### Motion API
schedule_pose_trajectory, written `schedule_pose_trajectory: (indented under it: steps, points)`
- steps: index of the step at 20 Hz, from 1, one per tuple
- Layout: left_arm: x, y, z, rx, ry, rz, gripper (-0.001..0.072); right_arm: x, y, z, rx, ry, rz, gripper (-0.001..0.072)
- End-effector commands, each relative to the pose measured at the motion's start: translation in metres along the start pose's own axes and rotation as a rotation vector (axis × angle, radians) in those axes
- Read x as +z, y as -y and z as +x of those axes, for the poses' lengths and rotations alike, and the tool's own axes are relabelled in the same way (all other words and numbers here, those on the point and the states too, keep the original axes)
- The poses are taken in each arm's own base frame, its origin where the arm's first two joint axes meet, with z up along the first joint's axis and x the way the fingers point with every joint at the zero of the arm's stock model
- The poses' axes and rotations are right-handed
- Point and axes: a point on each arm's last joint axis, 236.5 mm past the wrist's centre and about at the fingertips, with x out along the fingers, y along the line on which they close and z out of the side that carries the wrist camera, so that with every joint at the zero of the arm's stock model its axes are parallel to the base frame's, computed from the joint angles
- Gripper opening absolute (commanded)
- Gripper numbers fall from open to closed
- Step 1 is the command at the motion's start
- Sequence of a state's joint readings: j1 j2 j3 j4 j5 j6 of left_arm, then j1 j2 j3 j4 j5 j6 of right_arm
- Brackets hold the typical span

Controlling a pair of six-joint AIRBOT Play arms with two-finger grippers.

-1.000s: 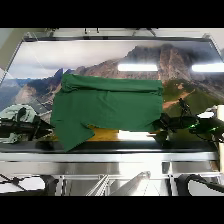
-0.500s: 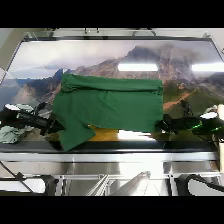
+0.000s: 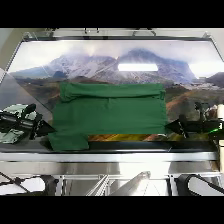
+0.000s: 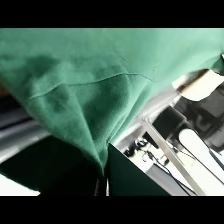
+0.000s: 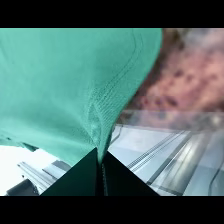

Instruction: Fold the shirts.

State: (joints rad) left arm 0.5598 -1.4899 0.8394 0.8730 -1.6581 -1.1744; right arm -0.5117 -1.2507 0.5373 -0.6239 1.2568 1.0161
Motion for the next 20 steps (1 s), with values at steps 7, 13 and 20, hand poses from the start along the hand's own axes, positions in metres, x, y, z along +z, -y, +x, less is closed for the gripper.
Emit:
schedule_pose_trajectory:
  steps: [7, 13, 20]
  points:
    - [0.055, 0.108, -0.066, -0.209, 0.186, 0.281, 0.0021, 0.091, -0.067, -0.030, 0.114, 0.278, -0.132, 0.0017]
    - [0.144, 0.139, -0.055, -0.127, 0.166, 0.381, 0.0020, 0.175, -0.097, 0.003, 0.028, 0.401, -0.252, 0.0017]
    - [0.240, 0.103, -0.030, -0.018, 0.170, 0.332, 0.0019, 0.224, -0.048, 0.068, -0.078, 0.386, -0.234, 0.0018]
